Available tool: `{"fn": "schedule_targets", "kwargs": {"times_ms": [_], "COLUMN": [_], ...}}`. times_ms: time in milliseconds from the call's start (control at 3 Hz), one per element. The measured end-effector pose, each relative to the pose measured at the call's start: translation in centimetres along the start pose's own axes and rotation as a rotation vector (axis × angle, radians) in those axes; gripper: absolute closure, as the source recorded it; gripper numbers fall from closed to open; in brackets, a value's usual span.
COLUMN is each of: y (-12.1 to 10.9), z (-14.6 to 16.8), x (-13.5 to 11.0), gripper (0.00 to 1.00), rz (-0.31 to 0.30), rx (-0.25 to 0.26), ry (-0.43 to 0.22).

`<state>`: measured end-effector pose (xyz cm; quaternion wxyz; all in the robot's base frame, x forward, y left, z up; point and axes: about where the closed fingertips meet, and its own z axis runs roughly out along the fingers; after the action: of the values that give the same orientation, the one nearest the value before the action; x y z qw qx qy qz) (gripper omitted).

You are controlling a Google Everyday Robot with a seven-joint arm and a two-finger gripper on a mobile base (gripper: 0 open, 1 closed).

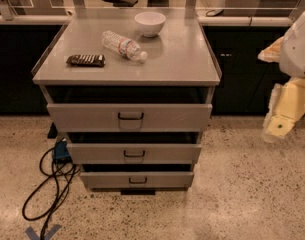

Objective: Open top drawer

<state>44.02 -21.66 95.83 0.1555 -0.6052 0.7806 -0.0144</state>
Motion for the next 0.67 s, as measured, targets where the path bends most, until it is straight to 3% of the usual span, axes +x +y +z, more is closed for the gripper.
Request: {"fn": "schedule_targets", "kwargs": {"times_ms": [333,667], "y": [1.7,4.3], "z": [4.9,10.9], "x": [0.2,0.0], "gripper": [0.00,0.00], "rz": [-0.016,-0.030], "rx": [-0.060,-0.077], "ry": [-0.053,-0.069]}}
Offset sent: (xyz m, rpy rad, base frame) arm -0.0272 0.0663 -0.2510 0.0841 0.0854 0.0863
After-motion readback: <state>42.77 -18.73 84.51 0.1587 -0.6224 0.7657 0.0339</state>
